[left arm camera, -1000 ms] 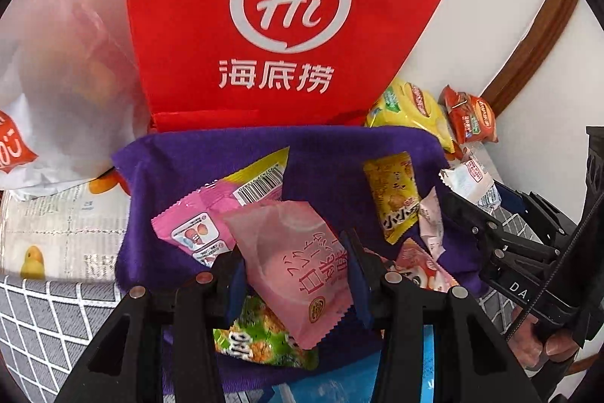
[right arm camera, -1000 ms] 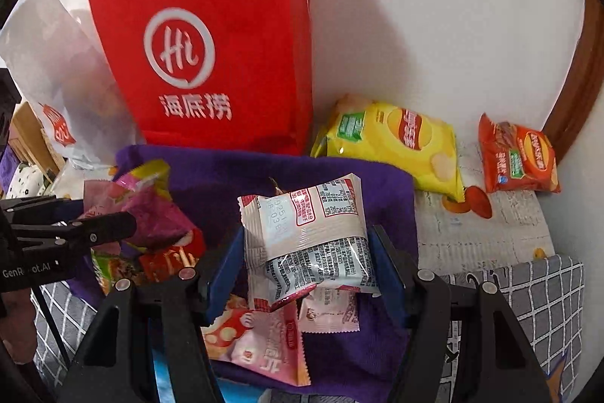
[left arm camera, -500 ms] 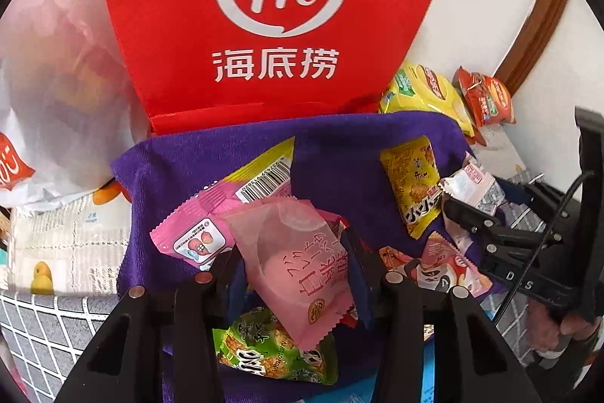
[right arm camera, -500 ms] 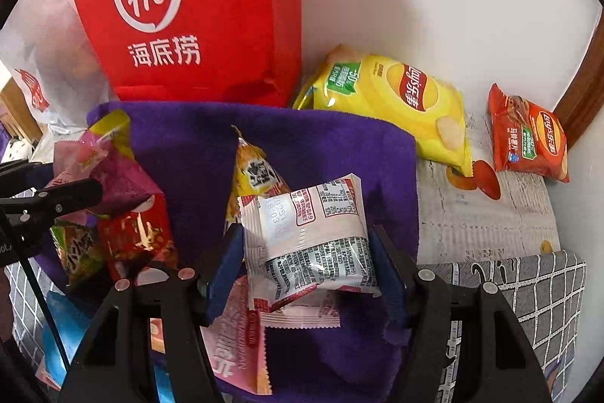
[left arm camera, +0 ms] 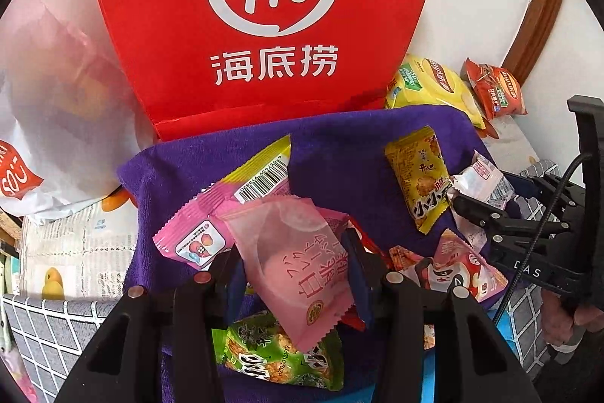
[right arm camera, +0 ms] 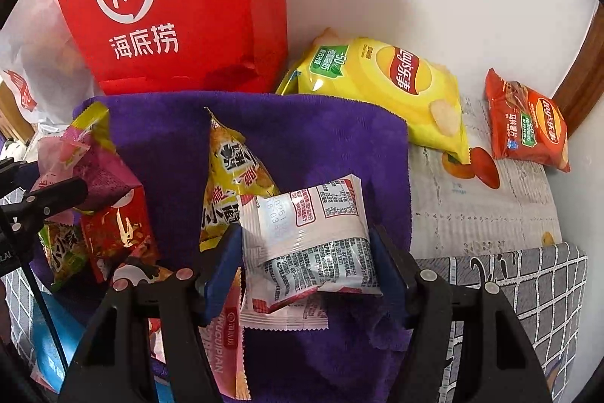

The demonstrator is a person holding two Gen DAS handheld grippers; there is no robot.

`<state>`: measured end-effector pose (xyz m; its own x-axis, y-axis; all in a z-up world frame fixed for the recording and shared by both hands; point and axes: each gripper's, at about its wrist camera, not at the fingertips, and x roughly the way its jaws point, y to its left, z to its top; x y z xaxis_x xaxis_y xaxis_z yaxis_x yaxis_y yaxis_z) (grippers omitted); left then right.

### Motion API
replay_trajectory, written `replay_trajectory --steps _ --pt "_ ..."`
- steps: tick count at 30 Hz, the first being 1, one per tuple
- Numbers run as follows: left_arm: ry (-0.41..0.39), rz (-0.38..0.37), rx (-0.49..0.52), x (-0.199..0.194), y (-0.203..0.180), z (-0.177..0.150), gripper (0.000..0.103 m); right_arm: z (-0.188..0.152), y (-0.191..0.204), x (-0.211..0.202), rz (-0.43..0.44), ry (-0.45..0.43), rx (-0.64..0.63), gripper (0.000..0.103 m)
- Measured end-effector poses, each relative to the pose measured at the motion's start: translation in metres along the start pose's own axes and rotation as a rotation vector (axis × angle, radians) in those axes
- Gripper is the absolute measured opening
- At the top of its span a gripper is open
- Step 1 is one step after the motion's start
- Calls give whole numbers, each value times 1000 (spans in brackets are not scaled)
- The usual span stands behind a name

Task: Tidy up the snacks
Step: 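Open the right tool to drop the white bag while the left tool releases the pink bag, then withdraw both tools and grasp the red-pink stick snack with the right tool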

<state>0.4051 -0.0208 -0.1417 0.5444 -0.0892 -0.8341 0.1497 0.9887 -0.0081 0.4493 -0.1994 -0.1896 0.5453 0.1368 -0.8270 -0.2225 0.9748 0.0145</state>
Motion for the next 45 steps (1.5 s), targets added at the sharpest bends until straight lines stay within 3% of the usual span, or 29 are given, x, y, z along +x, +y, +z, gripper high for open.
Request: replay_trajectory --steps 7,11,14,20,23,28,32,38,45 --pt "-1 9 -3 2 -1 0 45 1 -1 1 5 4 3 71" --pt "-1 8 -9 2 3 1 50 2 -4 -1 28 6 27 73" --pt "11 -31 -34 3 8 2 64 3 -6 -6 47 -8 45 73" --pt "26 -140 -108 -8 22 4 71 5 -7 -29 45 -56 57 75" --pt "2 -150 -124 -24 28 7 71 1 -5 -48 27 -87 72 75" --pt "-49 -125 -123 -54 35 2 73 -17 2 -78 63 -121 92 75" --pt "-40 -86 -129 -69 47 -13 73 -38 17 -99 102 -137 97 74" --pt "-19 -6 -142 -88 67 -51 73 -78 48 -121 164 -123 94 53" --pt "14 33 -205 -101 95 -102 73 -126 97 -140 222 -135 6 52"
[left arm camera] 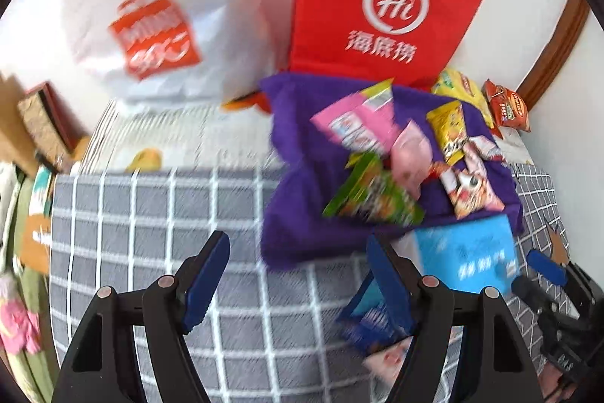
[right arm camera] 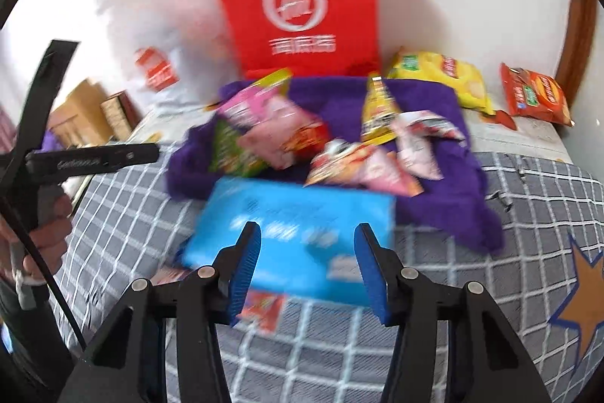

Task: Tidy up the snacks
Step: 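Withdraw both tools and grasp the red-pink stick snack with the right tool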

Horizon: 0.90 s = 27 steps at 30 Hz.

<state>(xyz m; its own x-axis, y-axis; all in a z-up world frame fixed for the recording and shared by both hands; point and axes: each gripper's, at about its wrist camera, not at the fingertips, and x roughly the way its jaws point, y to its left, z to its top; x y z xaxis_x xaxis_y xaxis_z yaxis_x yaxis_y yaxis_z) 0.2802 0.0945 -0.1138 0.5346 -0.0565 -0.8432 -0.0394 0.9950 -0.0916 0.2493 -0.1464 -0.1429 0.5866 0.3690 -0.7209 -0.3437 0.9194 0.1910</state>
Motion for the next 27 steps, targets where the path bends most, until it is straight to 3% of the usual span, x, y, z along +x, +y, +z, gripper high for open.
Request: replay_trajectory --steps 4,11,24,27 --pt "12 -2 -36 -5 19 -20 73 -21 24 -2 35 4 -41 52" --pt "11 -22 -41 -14 34 -43 73 -51 61 13 22 27 -145 52" --pt "31 -56 -23 -12 39 -69 73 -67 90 63 -166 69 -319 53" --pt "38 -54 -26 -11 39 -72 73 -69 91 64 -211 60 -343 41"
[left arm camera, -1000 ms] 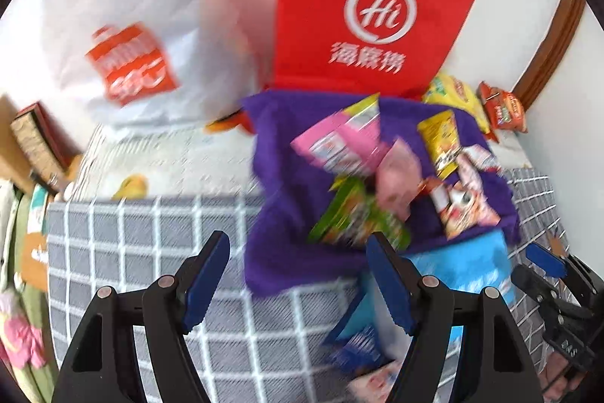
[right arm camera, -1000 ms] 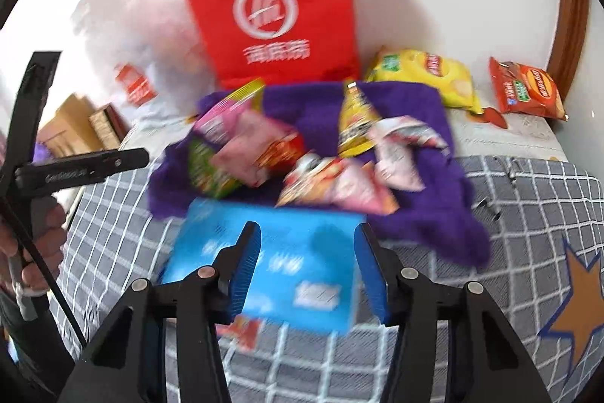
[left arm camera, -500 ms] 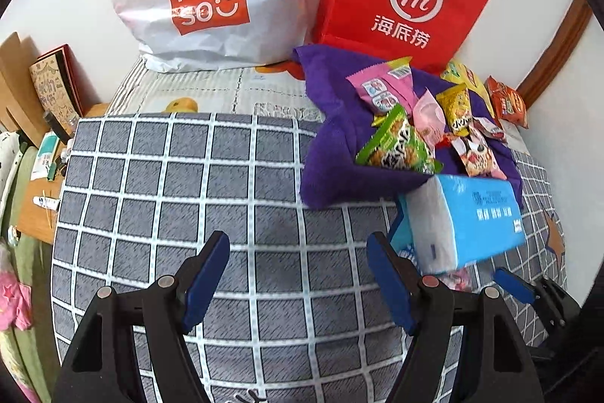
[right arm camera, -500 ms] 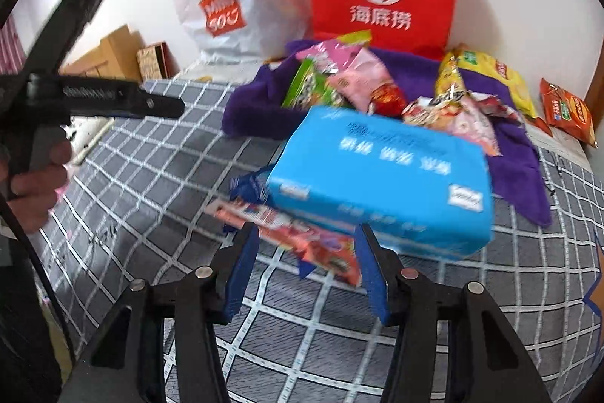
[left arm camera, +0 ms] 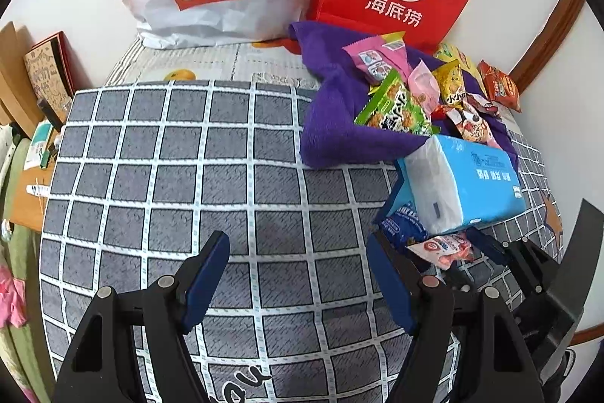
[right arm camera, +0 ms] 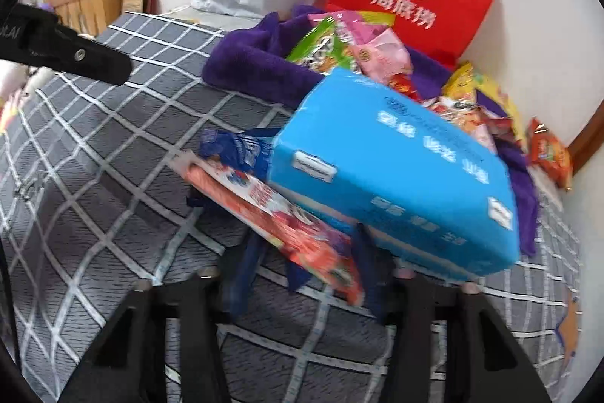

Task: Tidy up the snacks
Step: 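Withdraw both tools and grasp the red-pink stick snack with the right tool, then grasp the blue cookie bag with the left tool while the right tool holds the stick snack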

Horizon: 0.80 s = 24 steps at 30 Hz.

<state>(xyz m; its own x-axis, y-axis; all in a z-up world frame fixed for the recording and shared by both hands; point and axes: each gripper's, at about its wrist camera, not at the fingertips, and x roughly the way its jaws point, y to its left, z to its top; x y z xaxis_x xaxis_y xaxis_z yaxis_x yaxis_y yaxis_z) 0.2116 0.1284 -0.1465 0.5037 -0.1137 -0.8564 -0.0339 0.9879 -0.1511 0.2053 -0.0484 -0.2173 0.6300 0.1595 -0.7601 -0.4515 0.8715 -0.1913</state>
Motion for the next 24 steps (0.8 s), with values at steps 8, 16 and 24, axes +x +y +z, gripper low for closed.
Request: replay_trajectory --steps 8,16,24 --pt "0 3 10 -3 -7 -8 73 -11 -39 -42 25 2 120 27" --pt "17 -17 9 0 -18 -14 73 -48 -89 -77 109 114 255 27" --pt "38 1 26 1 -30 -23 73 -56 -86 -38 191 123 298 37"
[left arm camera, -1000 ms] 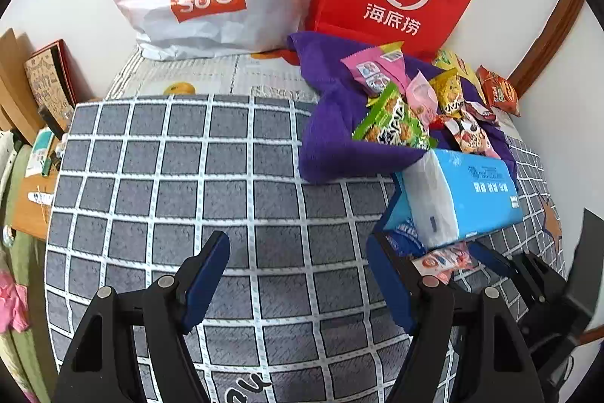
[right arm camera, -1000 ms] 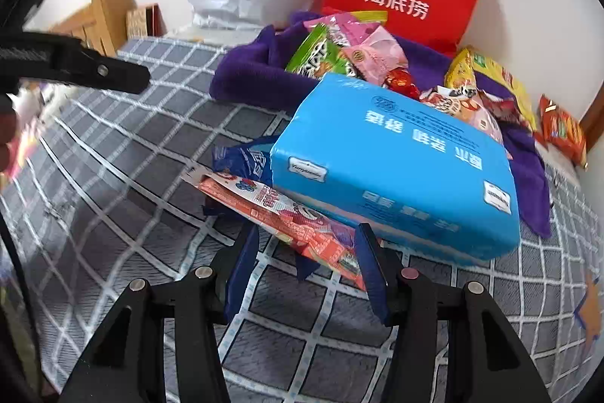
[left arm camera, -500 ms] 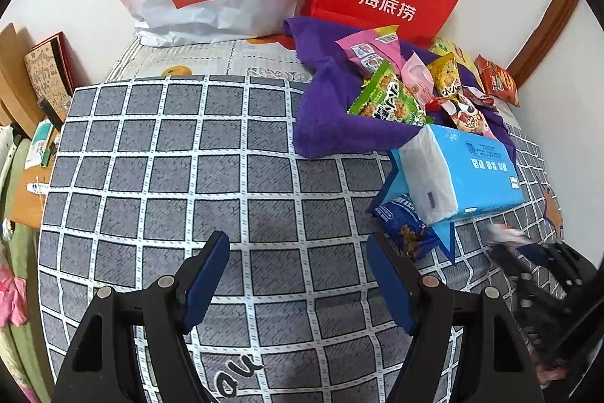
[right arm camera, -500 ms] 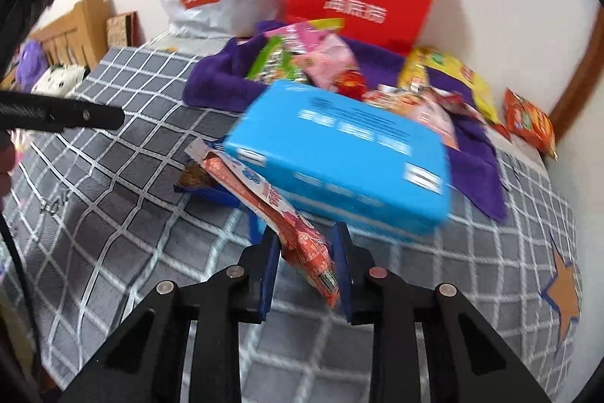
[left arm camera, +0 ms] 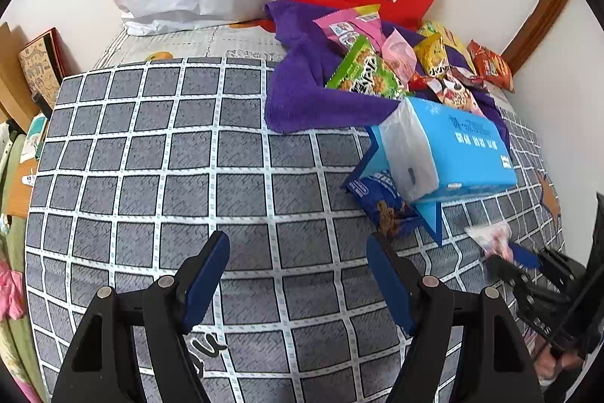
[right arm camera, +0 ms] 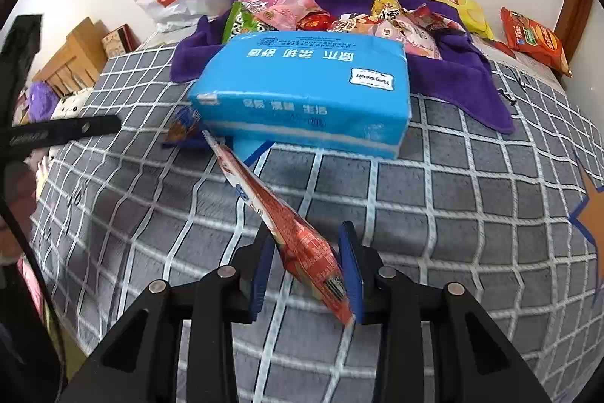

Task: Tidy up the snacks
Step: 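Grasp the blue cookie bag with the left tool while the right tool holds the stick snack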

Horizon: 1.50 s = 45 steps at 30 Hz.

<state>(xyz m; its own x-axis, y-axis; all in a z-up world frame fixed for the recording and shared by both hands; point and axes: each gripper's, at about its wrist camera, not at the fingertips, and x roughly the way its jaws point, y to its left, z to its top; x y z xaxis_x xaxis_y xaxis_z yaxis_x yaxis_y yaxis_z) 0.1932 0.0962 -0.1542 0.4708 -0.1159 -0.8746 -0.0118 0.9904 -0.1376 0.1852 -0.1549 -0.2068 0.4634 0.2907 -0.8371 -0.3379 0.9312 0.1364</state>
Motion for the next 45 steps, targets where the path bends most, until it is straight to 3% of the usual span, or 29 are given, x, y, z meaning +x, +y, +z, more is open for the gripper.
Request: replay_trajectory --steps 5,6,7,11,18,22,27,31,32,34,45 --pt "1 -11 2 0 -5 -4 73 2 -1 19 -4 -1 -25 41" --pt "1 -18 0 0 -6 -4 73 1 -2 22 -2 -4 -27 40" --pt "2 -25 -1 1 -8 -4 73 -1 -3 23 -12 -22 -32 29" --pt "4 -47 5 9 -20 -4 73 -8 -11 11 -12 -79 -28 24" --pt "-9 -80 4 31 -42 6 73 -28 -48 -7 -175 -157 -20 25" --pt "-16 -69 -31 46 -46 15 73 -36 -69 4 -129 -155 64 24" --pt "-21 -35 -47 61 -49 18 71 -37 -69 8 -131 -192 70 25" --pt "-42 -20 -37 63 -52 19 60 -37 -69 9 -129 -193 75 25" --pt "-47 -25 -25 63 -54 18 47 -37 -68 9 -133 -192 73 25" --pt "-35 -46 -8 62 -56 17 35 -37 -67 9 -140 -191 68 25" --pt "15 -31 78 33 -47 -29 38 -38 -68 9 -136 -193 71 25"
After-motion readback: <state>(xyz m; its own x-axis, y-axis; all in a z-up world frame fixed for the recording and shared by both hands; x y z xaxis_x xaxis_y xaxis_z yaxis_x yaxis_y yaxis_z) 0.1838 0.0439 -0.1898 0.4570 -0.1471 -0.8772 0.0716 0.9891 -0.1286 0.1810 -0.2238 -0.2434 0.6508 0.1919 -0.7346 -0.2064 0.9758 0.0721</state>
